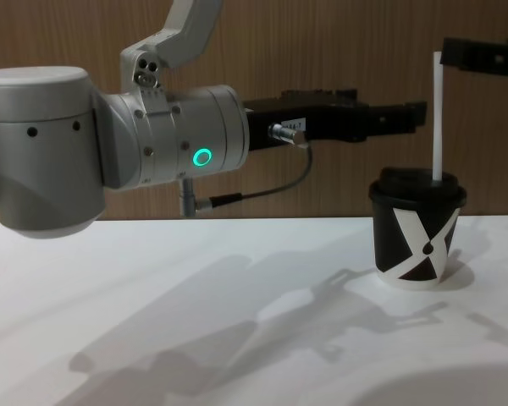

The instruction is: Pick up the straw with one hand, pass it to the other hand, and insert it into the cup.

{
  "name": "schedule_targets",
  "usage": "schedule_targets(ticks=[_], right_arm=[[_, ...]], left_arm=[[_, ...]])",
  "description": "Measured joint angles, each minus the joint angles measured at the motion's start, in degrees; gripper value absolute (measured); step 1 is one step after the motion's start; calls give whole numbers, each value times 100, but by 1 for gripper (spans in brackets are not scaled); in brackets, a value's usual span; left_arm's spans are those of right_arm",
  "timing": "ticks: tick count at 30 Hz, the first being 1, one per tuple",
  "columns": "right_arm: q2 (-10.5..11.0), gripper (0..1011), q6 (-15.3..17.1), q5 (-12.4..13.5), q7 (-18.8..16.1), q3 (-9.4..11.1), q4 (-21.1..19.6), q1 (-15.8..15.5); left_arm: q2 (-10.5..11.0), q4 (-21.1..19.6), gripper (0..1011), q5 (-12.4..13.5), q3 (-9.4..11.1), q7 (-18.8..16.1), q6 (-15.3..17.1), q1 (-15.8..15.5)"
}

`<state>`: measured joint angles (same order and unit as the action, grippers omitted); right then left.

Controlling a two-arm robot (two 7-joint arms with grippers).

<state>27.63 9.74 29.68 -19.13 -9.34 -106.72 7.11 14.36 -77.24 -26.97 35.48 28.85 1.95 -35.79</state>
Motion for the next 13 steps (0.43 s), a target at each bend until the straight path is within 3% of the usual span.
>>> schedule_targets(ticks=[13], right_arm=[[0, 1001, -1, 6, 1, 0, 0, 0]], left_arm=[[5, -12, 1000, 4, -3, -7, 6, 8]])
